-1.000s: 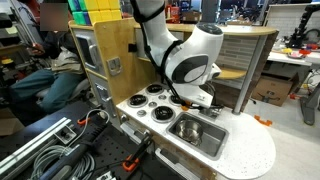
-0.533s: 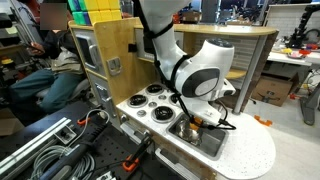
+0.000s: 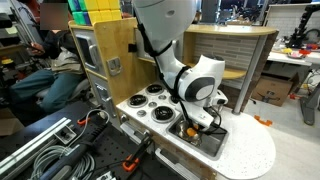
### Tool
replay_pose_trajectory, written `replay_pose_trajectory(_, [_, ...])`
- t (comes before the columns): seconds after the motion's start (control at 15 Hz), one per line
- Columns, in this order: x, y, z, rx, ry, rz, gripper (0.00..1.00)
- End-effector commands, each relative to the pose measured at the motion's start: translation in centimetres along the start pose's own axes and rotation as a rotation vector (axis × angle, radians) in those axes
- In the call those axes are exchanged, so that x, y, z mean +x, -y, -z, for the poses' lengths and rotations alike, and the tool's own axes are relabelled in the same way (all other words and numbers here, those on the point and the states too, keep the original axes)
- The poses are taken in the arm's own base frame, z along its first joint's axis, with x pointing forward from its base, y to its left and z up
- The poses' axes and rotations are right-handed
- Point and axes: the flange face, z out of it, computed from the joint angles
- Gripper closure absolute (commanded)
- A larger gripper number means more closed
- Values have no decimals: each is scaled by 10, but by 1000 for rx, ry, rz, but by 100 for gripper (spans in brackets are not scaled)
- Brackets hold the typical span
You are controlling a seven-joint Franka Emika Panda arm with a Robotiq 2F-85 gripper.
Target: Pick the orange object and put it in the pot in the sink
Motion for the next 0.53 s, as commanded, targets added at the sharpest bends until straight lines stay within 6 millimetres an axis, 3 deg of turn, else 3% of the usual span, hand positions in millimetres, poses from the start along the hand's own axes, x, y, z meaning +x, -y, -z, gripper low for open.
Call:
replay_pose_trajectory(0.0, [20, -2, -26, -31, 35, -8, 81])
replay_pose_trajectory(0.47, [37, 10, -40, -29, 21, 46, 81])
